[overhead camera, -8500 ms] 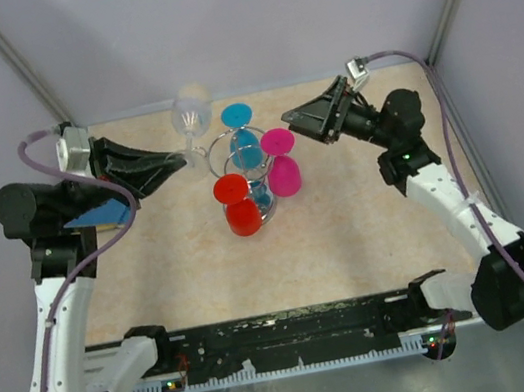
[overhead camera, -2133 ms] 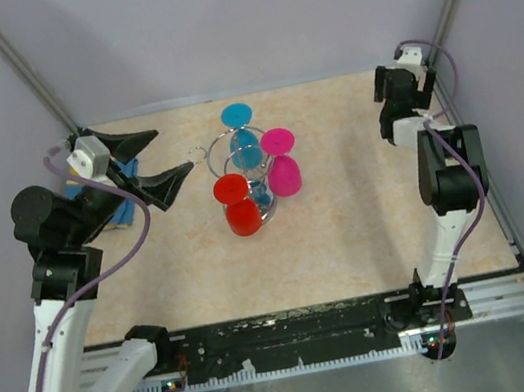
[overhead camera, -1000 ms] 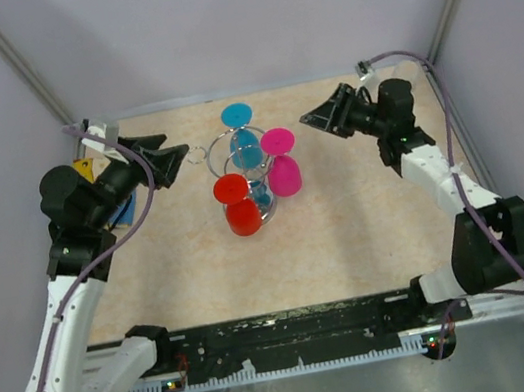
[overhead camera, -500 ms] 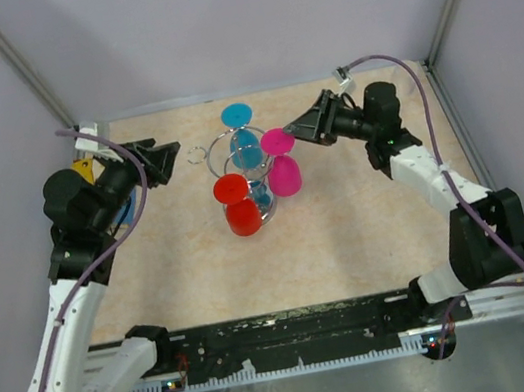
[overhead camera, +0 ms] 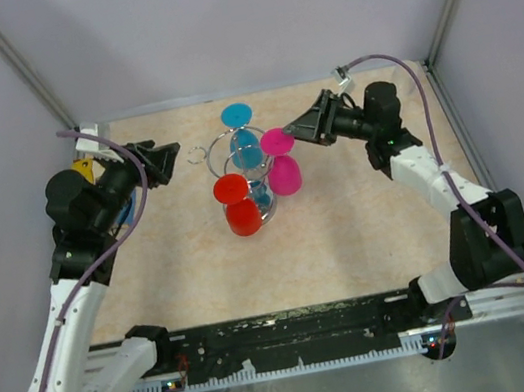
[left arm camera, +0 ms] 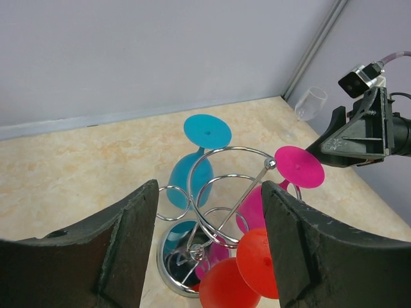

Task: Take the wine glass off the wine glass rack

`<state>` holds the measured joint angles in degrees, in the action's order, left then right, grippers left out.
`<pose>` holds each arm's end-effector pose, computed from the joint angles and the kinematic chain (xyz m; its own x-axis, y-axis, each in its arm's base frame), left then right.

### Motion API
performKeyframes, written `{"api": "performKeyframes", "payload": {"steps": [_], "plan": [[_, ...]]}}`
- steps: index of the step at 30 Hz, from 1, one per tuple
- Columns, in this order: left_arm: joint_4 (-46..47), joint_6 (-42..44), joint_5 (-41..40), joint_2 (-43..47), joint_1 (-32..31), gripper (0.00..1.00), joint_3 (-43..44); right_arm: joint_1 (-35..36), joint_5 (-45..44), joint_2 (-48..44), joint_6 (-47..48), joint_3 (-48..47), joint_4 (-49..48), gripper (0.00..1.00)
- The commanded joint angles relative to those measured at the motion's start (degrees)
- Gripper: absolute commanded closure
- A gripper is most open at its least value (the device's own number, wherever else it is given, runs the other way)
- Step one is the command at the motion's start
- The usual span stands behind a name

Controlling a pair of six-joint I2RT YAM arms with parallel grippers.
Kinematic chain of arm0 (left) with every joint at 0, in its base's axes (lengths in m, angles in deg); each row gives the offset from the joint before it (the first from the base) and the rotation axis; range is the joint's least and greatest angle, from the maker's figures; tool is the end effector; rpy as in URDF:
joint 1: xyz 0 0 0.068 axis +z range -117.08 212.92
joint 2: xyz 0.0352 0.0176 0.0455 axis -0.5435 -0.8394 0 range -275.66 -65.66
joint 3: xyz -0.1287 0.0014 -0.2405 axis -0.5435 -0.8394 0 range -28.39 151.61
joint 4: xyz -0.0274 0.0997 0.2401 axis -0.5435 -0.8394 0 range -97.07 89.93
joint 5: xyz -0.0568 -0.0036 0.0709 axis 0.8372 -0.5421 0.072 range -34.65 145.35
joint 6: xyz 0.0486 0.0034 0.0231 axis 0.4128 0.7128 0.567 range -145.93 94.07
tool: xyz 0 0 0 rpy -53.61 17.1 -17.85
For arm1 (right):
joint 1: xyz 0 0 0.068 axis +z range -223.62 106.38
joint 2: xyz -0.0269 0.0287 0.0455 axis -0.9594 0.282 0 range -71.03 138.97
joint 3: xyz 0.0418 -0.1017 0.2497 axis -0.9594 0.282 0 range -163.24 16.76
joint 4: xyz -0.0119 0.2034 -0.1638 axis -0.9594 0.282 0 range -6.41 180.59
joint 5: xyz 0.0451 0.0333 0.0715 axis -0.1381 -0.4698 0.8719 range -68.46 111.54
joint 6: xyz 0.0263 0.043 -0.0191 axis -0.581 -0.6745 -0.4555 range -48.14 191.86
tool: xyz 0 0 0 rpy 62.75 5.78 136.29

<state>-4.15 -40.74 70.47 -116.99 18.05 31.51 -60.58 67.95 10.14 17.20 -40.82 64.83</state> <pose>0.1874 -0.0593 0.4239 -0.0543 -0.2410 -0.9690 0.5019 0.8324 -0.2351 0.3119 0.0987 0.3231 -0.7478 0.4041 -0.5268 -0.4299 0.3099 0.8480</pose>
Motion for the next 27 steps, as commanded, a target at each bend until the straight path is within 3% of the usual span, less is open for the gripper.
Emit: {"api": "performKeyframes", "payload": {"steps": [1,27], "plan": [[0.9,-0.6,-0.8,0.2,-0.2,0.29,-0.6,0.6,1.5,-3.8,0.1,-3.1,-1.3,0.51],[1.7,-0.3,-2.5,0.4,-0.2,0.26,-2.0,2.8,3.6,-2.4,4.3,-5.8,6.5,0.47]]}}
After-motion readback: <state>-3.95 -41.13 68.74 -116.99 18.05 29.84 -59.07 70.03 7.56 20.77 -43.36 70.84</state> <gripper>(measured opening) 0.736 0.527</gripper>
